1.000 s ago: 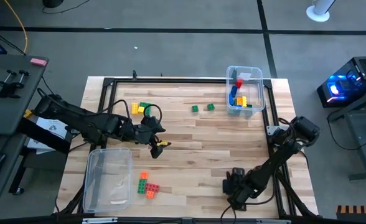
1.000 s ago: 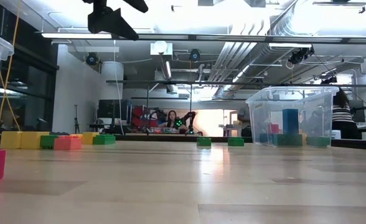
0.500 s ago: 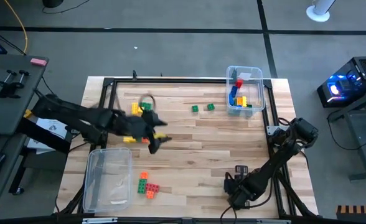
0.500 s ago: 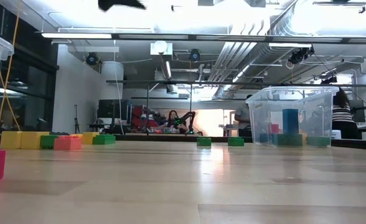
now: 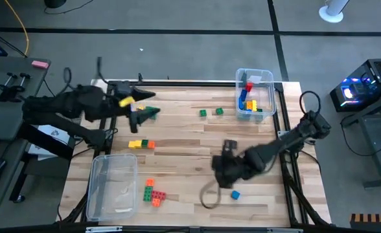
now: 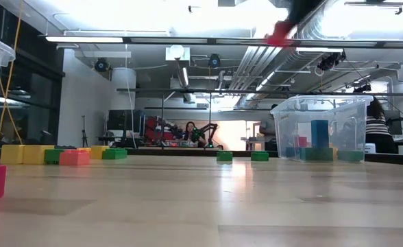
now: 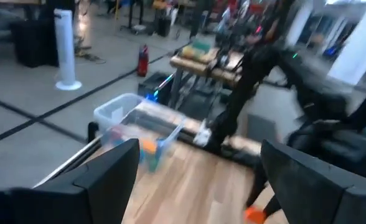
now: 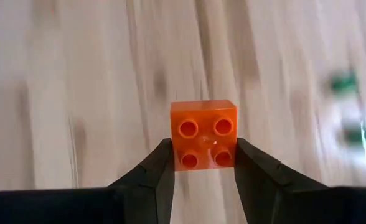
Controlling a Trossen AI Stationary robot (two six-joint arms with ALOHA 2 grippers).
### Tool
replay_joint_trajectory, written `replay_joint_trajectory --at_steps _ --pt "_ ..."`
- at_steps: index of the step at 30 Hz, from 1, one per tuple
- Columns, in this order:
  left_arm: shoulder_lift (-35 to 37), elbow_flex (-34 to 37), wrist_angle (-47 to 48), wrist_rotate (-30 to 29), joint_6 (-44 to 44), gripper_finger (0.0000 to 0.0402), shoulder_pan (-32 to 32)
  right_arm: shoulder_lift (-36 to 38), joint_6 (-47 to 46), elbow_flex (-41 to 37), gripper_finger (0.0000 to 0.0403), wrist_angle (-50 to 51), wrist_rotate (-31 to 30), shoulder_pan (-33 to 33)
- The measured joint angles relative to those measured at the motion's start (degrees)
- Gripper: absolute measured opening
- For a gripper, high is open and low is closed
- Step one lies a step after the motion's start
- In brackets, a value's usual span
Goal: Sort blocks by size
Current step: Put the bottom right small orange game piece into the left transparent bin
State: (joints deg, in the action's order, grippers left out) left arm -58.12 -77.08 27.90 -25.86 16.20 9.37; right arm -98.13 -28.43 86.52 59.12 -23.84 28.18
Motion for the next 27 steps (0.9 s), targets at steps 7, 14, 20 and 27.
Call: replay_joint_trajectory --at_steps 7,14,20,27 --pt "4.2 0.0 -12.9 6.1 -0.7 0.0321 2.0 -2.1 15.7 -1.0 0.0128 -37.7 10.8 -10.7" --pt "5.1 0.0 -14.6 4.8 -1.3 0.0321 3.2 -9.8 16.7 -1.0 0.0128 -62.2 16.6 -15.5" --pt "4.4 0.0 -15.7 3.7 -1.4 0.0321 3.0 -17.7 12.8 2.5 0.0128 -71.8 20.0 -16.6" --pt "3.2 0.0 -15.7 1.8 -1.3 0.0321 3.0 -29.9 14.5 21.0 0.0128 -69.1 27.2 -16.6"
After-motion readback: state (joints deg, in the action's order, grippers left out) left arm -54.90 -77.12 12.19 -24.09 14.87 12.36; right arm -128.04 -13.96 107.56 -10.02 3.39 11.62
